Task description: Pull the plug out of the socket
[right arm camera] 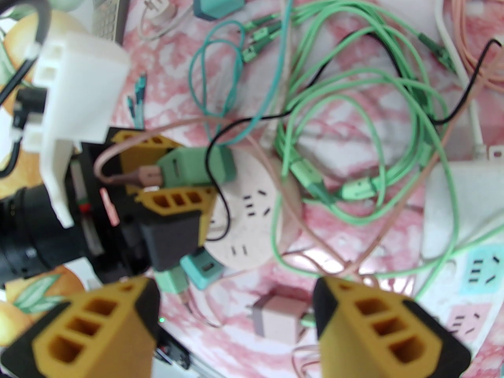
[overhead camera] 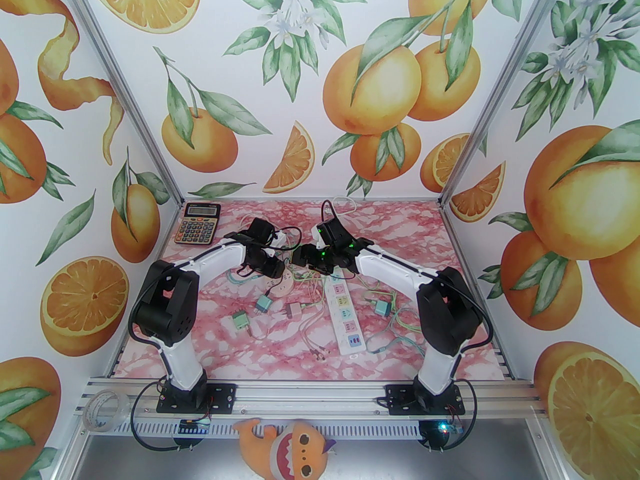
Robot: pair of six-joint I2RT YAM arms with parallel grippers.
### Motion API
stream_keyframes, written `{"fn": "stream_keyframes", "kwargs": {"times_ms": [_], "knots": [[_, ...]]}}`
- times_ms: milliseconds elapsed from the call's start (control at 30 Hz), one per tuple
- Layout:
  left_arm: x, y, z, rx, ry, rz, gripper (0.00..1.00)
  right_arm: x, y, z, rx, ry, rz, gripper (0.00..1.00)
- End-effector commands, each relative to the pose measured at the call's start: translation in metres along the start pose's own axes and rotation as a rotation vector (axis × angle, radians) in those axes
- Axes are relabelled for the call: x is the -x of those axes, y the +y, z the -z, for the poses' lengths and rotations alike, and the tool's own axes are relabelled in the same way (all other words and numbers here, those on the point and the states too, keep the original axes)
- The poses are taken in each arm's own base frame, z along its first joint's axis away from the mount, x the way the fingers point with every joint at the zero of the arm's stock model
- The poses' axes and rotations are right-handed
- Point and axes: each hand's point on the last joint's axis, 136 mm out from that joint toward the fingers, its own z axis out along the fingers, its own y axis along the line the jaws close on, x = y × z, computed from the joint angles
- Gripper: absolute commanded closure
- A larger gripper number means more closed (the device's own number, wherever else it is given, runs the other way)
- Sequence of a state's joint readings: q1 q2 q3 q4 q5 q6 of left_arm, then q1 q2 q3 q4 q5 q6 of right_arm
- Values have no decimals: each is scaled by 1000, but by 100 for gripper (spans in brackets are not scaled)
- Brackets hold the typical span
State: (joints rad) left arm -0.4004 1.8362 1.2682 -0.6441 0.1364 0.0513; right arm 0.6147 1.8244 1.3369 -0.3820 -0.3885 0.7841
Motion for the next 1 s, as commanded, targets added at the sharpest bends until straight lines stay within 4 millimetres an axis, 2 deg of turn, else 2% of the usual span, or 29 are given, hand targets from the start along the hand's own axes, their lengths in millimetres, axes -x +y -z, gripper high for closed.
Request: {"fn": "stream_keyframes", "kwargs": {"times_ms": [0, 33, 100, 133, 367, 433, 533, 600, 633, 733, 867, 967], "knots": [[21, -12, -4, -15, -41, -60, 53, 8, 11, 15, 22, -35, 25, 32], [20, -13, -6, -11, -30, -64, 57, 7, 12, 14, 24, -31, 25, 32], [17, -11, -9, 0, -18, -64, 72, 7, 13, 13, 29, -27, 25, 32], [15, -9, -8, 13, -19, -61, 75, 7, 13, 13, 31, -26, 26, 32], [5, 10, 5, 123, -21, -18, 77, 4, 11, 3, 49, -5, 10, 34], [-3, 21, 8, 189, 3, 15, 78, 2, 14, -3, 70, 8, -2, 37], [-8, 24, 10, 203, 14, 33, 78, 0, 18, -9, 84, 20, -3, 43], [-15, 34, 14, 260, 24, 72, 79, -5, 24, -18, 97, 42, 1, 48], [-25, 37, 17, 281, 35, 113, 79, -11, 30, -26, 106, 65, 9, 52], [-31, 35, 15, 267, 36, 160, 79, -22, 33, -44, 93, 102, 2, 57], [-44, 50, 16, 327, 66, 224, 79, -35, 38, -58, 99, 131, -10, 58], [-46, 46, 18, 290, 45, 242, 78, -39, 34, -65, 82, 135, -24, 60]]}}
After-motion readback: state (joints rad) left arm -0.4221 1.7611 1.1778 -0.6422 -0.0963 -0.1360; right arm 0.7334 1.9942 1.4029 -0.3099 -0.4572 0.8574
